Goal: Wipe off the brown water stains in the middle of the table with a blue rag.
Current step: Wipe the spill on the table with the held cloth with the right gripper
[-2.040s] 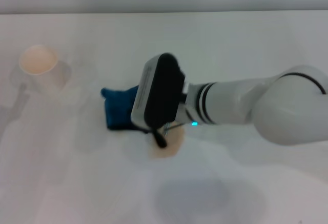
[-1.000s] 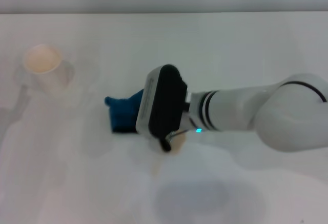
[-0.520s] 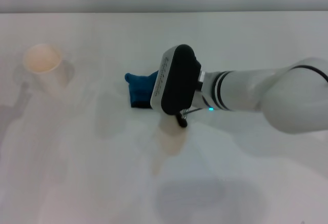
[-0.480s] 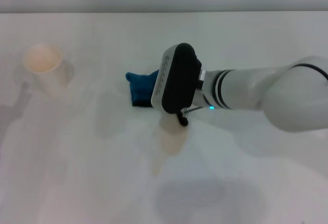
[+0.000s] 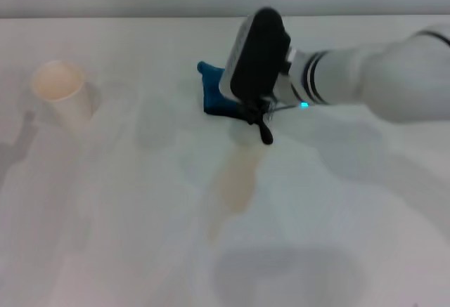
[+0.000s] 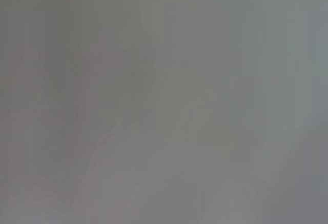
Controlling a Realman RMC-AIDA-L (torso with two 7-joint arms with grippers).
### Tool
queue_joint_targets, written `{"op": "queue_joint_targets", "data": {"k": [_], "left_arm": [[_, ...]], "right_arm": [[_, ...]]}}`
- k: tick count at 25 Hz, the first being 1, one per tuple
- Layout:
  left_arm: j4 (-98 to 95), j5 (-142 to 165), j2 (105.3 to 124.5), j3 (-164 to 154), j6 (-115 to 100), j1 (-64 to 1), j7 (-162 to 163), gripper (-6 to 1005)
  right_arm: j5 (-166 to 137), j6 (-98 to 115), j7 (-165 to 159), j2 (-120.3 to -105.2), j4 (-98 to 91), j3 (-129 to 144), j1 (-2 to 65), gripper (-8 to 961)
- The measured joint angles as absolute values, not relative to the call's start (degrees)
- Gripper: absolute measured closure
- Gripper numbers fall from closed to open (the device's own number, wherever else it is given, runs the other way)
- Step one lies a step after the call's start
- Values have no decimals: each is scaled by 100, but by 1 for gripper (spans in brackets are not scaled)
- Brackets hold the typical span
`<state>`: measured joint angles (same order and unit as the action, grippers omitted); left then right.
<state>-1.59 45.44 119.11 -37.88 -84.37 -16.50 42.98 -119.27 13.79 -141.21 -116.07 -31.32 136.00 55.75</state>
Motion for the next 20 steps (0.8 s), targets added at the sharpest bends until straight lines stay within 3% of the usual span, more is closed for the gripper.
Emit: {"op": "queue_joint_targets", "data": {"k": [20], "left_arm": [[-185,4455,11900,-3788,-8437,-1653,4298,108]], "right_arm": [[-12774,5213,-14113,-11580,-4583,12586,5773,862]]}}
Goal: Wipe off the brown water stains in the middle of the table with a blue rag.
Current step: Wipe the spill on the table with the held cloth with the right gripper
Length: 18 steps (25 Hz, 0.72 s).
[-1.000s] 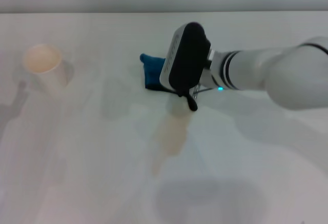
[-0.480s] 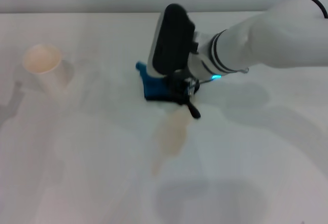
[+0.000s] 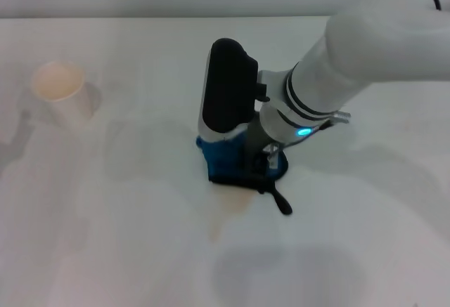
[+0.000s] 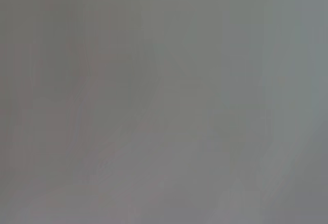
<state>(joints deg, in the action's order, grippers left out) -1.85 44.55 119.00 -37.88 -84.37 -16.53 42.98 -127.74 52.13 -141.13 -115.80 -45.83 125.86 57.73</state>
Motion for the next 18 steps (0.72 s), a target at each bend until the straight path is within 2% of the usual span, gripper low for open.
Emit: {"op": "queue_joint_targets", "data": {"k": [18], "left_arm": [[-194,4456,11901,-3788,-8438,-1653,4298,108]], "right_arm": [[-11431,7030,-13333,-11613,-5366,12176,5566,863]]}}
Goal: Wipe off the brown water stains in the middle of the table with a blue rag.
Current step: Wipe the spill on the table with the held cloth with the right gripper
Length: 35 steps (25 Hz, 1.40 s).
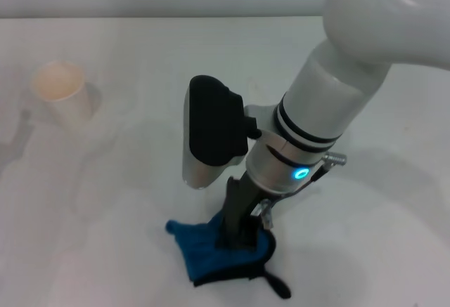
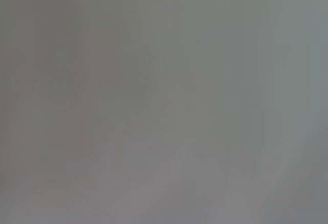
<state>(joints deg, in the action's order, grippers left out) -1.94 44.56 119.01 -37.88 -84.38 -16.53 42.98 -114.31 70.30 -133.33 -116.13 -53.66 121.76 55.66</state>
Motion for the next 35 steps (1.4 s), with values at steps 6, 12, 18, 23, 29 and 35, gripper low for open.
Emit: {"op": "queue_joint_targets", "data": {"k": [6,12,18,23,29,35], "left_arm": [[-194,4456,11900,-3788,-8438,-1652,4298,108],[-194,4456,11900,-3788,-8438,-1652,4298,107],[-193,4456,11901,-3788,-8438,-1653,4298,107],[-193,4456,11900,-3788,-8438,-1672,4297,107],[-175,4456,11901,-3788,-8438,-1677,4298,107],[-171,4456,11901,-3788,-8438,-1690,4298,107]], "right_arm": [[-11217,6366,-13061,-11616,-5328,12279,5332,863],[-11236,5382,-13006,-11619,-5161,12558,5222,863],[-11279,4607,-13006,-11620,-4854,12713,5226,862],[-11409,4139,-13007,-11619,-4398,12672,5368,862],[-11768,3923,-13013,-11614,-3969,12324,5429,862],[-12361,3949,-13008,-11586,-3765,11704,5439,862]]}}
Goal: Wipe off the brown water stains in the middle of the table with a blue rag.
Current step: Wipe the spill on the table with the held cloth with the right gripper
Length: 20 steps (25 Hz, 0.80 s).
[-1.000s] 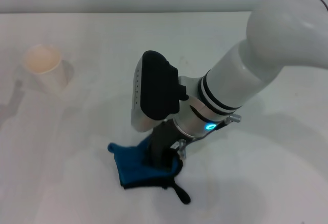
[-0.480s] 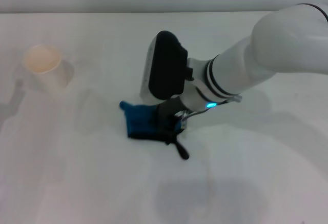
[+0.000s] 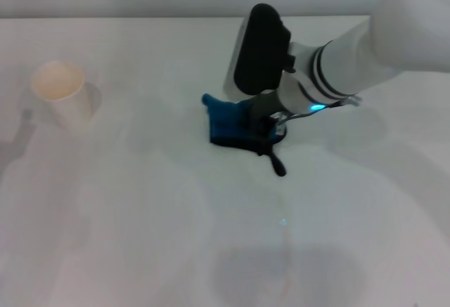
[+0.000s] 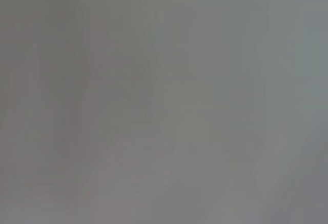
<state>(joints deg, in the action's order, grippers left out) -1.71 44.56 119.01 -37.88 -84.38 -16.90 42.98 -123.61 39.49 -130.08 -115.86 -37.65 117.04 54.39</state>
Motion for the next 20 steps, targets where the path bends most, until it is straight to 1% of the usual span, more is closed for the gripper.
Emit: {"op": "queue_joint_targets", "data": {"k": [5,8,14,20], "left_arm": [[-171,4456,11900,-3788,-8438,-1686,4298,107],[-167,4456,11901,-3788,-8435,-1679,4298,107],[-174,4456,11900,-3788,-8431,-1678,4298,107],[-179,4456,11900,-3788,-8428,-1698,4298,108]], "right_arm": [[-12509,4294,-13009,-11558,-3680,11565,5427,862],[-12509,4947,-12954,-11531,-3793,11291,5393,863],[-12517,6329,-12841,-11529,-4371,11025,5197,863],[-12644,7323,-12840,-11537,-4518,10844,5193,863]]}}
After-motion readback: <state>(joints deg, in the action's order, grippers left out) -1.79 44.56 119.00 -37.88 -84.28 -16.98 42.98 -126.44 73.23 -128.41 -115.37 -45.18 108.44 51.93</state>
